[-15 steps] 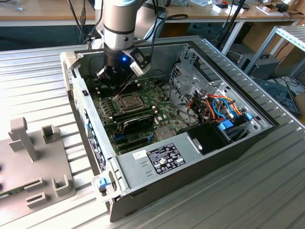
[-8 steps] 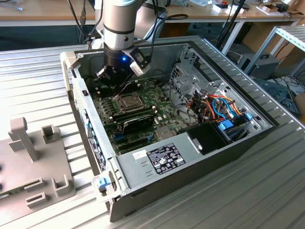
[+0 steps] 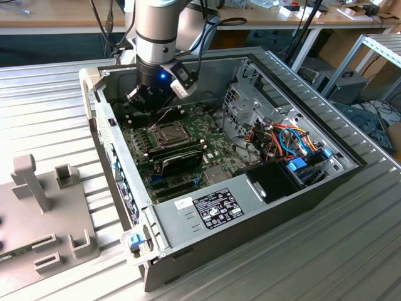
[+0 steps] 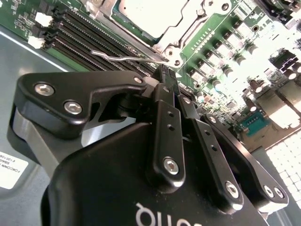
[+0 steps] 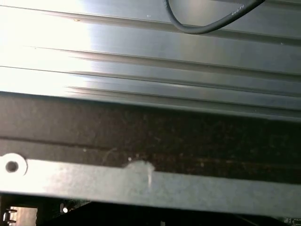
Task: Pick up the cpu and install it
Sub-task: 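Install the first cpu locking lever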
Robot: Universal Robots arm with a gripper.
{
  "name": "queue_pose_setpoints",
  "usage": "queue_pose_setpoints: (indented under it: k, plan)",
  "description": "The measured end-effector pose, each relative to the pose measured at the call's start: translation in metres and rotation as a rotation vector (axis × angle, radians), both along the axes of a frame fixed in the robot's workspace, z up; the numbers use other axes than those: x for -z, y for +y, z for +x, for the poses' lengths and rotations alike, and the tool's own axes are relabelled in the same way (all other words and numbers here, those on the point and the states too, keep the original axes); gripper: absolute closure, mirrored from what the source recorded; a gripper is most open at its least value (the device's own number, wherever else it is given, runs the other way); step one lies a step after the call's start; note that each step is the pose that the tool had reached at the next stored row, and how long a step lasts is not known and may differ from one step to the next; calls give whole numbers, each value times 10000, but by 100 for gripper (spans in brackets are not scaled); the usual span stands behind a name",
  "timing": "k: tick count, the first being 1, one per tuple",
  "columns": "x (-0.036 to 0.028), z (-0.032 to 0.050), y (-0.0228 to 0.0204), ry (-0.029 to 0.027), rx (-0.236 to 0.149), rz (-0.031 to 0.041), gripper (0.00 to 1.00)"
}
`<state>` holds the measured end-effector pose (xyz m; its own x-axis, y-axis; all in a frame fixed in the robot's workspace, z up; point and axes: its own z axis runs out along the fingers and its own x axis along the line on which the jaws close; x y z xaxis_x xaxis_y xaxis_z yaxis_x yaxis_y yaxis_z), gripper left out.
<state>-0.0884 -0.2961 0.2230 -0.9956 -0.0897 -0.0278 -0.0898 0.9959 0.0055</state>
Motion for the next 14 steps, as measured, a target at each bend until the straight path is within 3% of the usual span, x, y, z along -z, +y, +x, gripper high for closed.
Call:
queue_pose_setpoints:
  k: [14]
  plan:
    - [0, 68, 8, 3, 0, 0, 89]
